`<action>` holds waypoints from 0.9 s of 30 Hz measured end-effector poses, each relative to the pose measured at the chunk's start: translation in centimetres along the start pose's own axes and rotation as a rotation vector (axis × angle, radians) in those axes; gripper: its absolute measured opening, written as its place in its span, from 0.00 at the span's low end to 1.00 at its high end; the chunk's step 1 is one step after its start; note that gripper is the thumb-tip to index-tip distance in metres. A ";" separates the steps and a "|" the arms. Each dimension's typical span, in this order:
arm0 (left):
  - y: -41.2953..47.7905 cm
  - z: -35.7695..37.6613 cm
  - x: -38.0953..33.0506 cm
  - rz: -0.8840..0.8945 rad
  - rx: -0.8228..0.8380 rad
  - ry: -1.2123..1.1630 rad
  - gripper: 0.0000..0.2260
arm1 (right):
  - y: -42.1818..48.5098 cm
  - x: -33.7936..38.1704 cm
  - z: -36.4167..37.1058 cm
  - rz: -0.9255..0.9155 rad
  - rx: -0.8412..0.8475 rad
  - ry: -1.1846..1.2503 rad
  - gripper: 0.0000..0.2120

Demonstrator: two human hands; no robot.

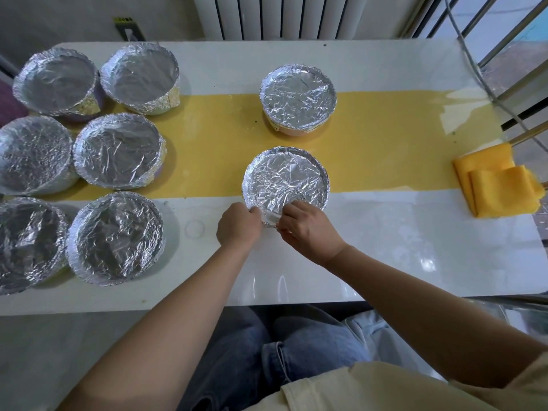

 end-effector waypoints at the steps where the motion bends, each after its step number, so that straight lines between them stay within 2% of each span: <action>1: 0.1 0.0 -0.1 0.009 -0.018 0.015 0.15 | 0.0 0.0 0.1 0.005 0.004 0.002 0.10; 5: 0.6 -0.1 -0.7 0.020 -0.005 -0.007 0.14 | 0.2 0.0 0.1 0.032 -0.008 0.009 0.10; 10: -0.1 0.2 -0.4 -0.031 0.064 -0.054 0.22 | 0.6 0.1 -0.2 0.011 -0.031 0.001 0.10; 17: -0.5 2.0 -0.2 -0.082 0.148 -0.155 0.13 | 0.8 0.4 0.4 0.003 -0.012 0.015 0.07; 21: 0.1 1.1 -0.7 -0.093 0.203 -0.234 0.11 | 0.8 0.3 0.1 -0.016 0.014 0.025 0.05; 24: 0.3 0.3 -1.2 -0.094 0.253 -0.257 0.10 | 0.0 -0.7 -0.7 -0.020 0.049 -0.010 0.10; 27: 0.4 0.0 -1.0 -0.097 0.275 -0.258 0.08 | -0.3 -1.2 -1.4 -0.036 0.031 -0.024 0.06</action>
Point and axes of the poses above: each hand's wrist, its own y-axis towards the middle knuckle, its own z-axis out of the palm, x = y × z, the point moved 5 cm from there along y, towards the middle knuckle, and after that the axes turned 2 degrees about z, right-handed, at the moved point
